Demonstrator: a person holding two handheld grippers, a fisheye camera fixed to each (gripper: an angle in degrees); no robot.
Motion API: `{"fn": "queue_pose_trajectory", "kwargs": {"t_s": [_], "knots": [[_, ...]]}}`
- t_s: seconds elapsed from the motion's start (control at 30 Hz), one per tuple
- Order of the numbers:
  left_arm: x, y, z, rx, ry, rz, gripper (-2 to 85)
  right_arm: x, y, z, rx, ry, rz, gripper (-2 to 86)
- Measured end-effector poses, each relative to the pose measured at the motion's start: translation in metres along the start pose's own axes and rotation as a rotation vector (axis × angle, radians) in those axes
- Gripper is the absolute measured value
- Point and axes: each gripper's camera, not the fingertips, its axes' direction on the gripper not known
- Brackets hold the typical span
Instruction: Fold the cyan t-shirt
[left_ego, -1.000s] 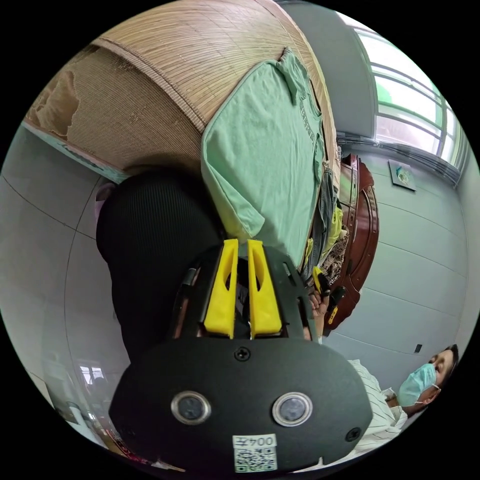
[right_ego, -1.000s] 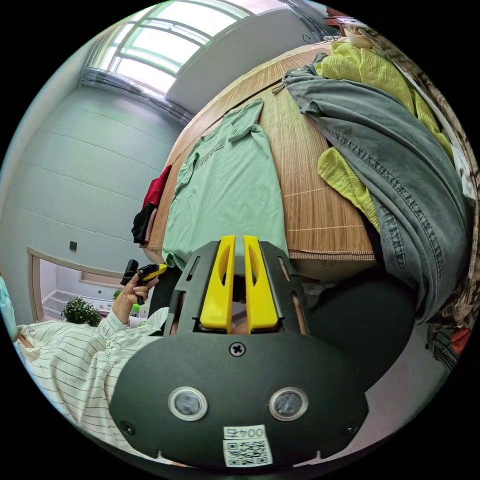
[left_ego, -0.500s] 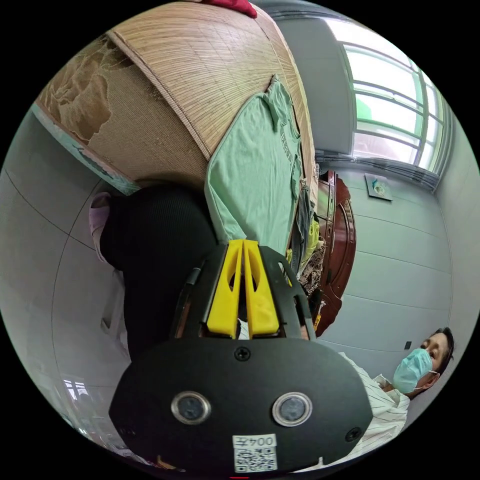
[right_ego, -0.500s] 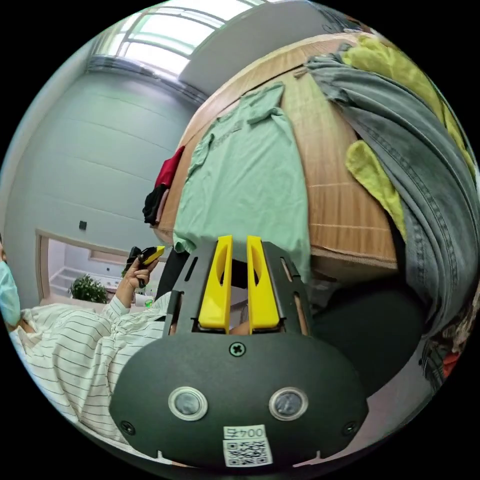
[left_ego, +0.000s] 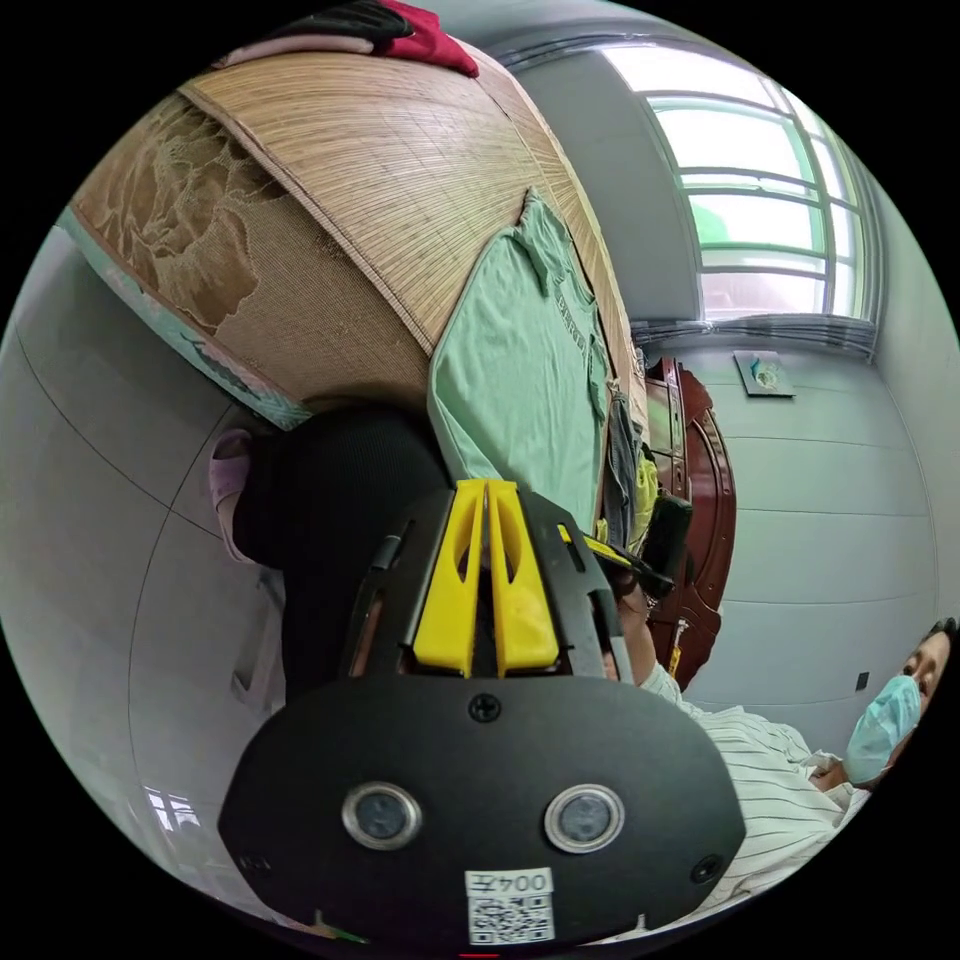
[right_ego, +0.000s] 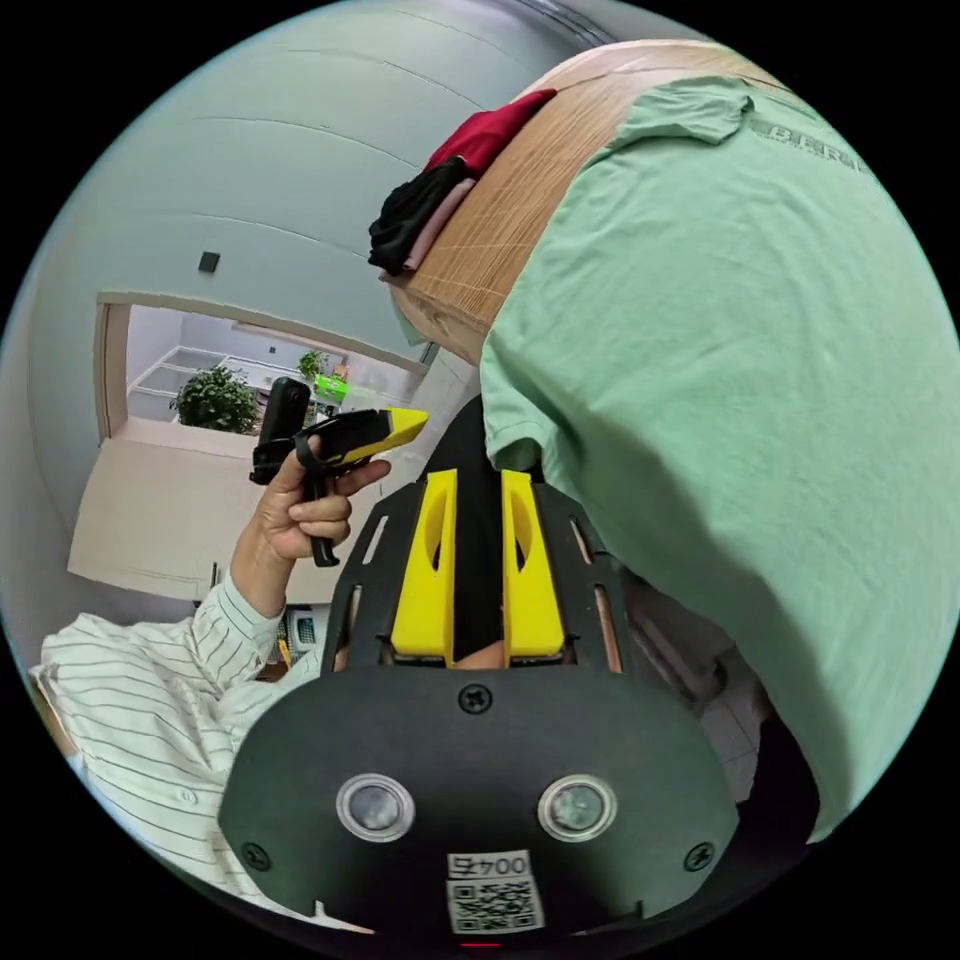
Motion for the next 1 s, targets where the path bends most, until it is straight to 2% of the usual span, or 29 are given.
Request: {"fn": "queue_pose_trajectory", "kwargs": {"t_s": [0.13, 0.23, 0.37, 0.47, 0.73, 1.0], "knots": [[-0.01, 0.003, -0.001, 0.004, 0.035, -0.013, 1.1, -0.002, -0.022, 0.025, -0.002, 0.014, 0.058, 7.6], [-0.014, 0.004, -0.002, 0.005, 0.044, -0.018, 2.0, -0.01, -0.029, 0.035, -0.005, 0.034, 0.062, 2.0], [-0.016, 0.005, -0.002, 0.014, 0.008, -0.043, 4.8, -0.021, -0.031, 0.025, 0.05, -0.123, 0.06, 0.3], [-0.017, 0.006, -0.003, 0.055, 0.063, -0.045, 8.2, -0.025, -0.033, 0.019, 0.078, -0.191, 0.069, 0.0], [-0.025, 0.003, 0.003, 0.026, 0.289, -0.052, 13.7, -0.045, -0.035, 0.042, 0.032, -0.199, 0.038, -0.2], [-0.027, 0.005, 0.009, -0.062, 0.292, -0.037, 13.7, -0.061, -0.035, 0.066, 0.0, -0.158, 0.005, 0.0]]}}
